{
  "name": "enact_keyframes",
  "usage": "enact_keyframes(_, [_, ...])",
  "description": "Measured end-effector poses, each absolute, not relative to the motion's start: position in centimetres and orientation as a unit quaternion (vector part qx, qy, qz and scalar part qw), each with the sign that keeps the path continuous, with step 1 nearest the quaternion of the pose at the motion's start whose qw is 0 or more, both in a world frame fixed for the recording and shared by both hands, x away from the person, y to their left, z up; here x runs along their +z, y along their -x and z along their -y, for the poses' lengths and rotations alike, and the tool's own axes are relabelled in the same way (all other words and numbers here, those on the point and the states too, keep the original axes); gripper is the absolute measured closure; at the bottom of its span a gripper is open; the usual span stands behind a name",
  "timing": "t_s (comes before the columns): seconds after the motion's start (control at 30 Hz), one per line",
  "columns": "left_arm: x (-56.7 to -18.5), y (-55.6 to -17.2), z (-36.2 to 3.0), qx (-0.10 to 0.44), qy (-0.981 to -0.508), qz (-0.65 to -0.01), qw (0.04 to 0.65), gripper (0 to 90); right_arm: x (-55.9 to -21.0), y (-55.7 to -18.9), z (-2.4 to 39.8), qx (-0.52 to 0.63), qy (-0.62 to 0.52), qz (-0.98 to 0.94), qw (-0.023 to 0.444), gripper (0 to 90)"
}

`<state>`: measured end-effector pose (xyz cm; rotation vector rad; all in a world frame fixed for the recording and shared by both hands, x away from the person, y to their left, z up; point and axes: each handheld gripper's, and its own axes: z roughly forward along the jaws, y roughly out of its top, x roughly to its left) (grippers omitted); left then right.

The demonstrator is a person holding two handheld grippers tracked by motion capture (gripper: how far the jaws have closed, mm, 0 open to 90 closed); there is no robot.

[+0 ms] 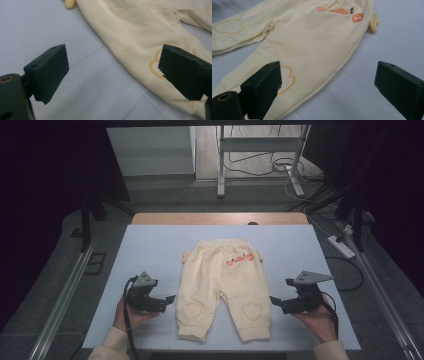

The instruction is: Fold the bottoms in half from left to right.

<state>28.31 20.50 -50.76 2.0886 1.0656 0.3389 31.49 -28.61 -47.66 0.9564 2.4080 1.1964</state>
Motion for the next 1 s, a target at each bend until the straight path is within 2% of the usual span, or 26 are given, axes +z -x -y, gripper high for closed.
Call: enact_keyframes(1.0, [-50.8, -28.5, -20.7, 0.13, -0.817, -0.415, 0.38, 9.3, -47.6, -31.4, 26.6, 0.416, -0.316, -0.843, 0.129, 7.5])
